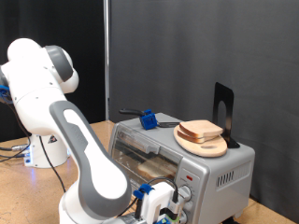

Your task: Make a piece of toast with the oven

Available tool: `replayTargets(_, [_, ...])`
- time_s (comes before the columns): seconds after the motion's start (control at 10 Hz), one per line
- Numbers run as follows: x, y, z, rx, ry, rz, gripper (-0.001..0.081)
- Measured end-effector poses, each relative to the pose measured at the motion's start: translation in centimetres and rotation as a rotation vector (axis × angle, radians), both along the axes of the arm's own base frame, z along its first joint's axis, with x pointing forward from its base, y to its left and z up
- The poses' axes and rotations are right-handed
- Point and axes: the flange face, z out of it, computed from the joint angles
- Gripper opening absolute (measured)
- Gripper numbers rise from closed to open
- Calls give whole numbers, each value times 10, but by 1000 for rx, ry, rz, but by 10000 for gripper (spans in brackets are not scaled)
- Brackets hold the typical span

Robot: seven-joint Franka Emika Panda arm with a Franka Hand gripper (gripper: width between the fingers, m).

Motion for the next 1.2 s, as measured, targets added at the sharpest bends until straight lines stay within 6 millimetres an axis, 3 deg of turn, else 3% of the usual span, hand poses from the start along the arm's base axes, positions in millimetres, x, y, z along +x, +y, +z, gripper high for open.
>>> replayTargets(0.6, [6, 1, 5, -58, 222, 20, 0])
replayTargets(0.7, [6, 1, 5, -47, 190, 25, 0])
replayTargets(1.2, [2, -1, -13, 127, -362, 36, 0])
